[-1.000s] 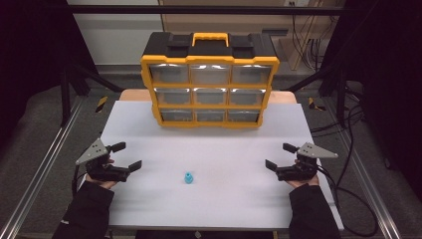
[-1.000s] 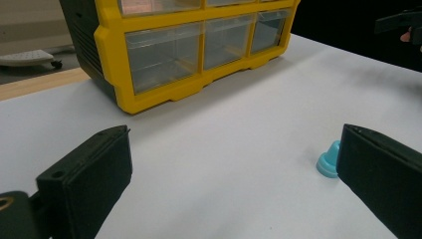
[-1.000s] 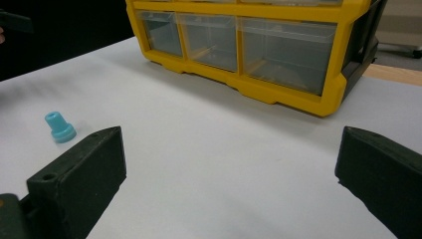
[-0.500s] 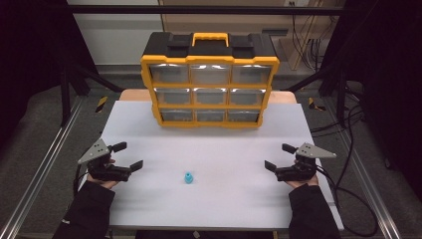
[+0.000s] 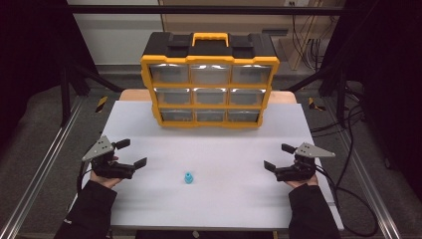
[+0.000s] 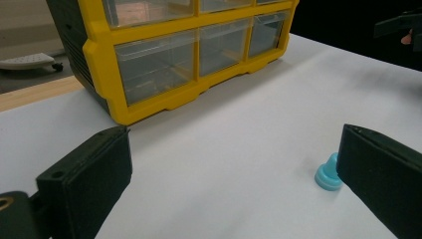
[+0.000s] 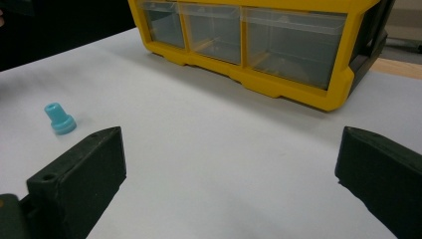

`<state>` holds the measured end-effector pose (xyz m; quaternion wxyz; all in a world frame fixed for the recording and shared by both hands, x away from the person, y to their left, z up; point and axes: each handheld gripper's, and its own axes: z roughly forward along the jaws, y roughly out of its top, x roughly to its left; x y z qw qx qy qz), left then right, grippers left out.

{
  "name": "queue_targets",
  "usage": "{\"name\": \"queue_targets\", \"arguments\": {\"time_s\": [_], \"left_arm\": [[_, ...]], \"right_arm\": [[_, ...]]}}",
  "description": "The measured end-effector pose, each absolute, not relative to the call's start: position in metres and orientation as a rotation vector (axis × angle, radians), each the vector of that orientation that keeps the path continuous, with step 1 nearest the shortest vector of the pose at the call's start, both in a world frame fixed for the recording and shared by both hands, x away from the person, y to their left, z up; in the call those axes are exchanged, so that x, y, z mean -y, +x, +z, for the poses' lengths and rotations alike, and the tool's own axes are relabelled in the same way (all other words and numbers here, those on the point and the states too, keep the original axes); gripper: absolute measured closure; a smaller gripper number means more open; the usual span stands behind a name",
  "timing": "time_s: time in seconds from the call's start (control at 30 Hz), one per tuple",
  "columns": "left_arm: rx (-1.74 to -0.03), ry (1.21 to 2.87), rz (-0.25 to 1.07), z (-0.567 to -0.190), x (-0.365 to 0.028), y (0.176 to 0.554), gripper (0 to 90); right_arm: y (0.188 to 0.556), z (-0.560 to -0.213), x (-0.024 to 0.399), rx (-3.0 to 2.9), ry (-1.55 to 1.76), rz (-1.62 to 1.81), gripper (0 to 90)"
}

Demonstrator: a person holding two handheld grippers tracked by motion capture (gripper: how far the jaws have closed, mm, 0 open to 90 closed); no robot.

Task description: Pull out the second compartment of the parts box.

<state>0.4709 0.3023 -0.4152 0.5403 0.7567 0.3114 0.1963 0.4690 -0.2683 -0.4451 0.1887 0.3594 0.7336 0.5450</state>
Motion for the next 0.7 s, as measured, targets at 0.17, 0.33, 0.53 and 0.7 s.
{"name": "queue_targets", "arguments": {"time_s": [0.17,0.33,0.53,0.7], "left_arm": [[-0.733,1.811,0.477,-0.410,-0.297,0.472,0.9],[-0.726,1.807,0.488,-0.404,-0.294,0.472,0.9],[-0.711,1.814,0.506,-0.396,-0.288,0.474,0.9],[-0.702,1.822,0.508,-0.394,-0.284,0.476,0.9]], "right_arm": [[0.469,-0.444,0.268,-2.063,1.007,1.535,0.2],[0.469,-0.444,0.268,-2.064,1.005,1.534,0.2],[0.469,-0.443,0.268,-2.058,0.997,1.530,0.2],[0.469,-0.444,0.268,-2.063,0.997,1.529,0.2]]}}
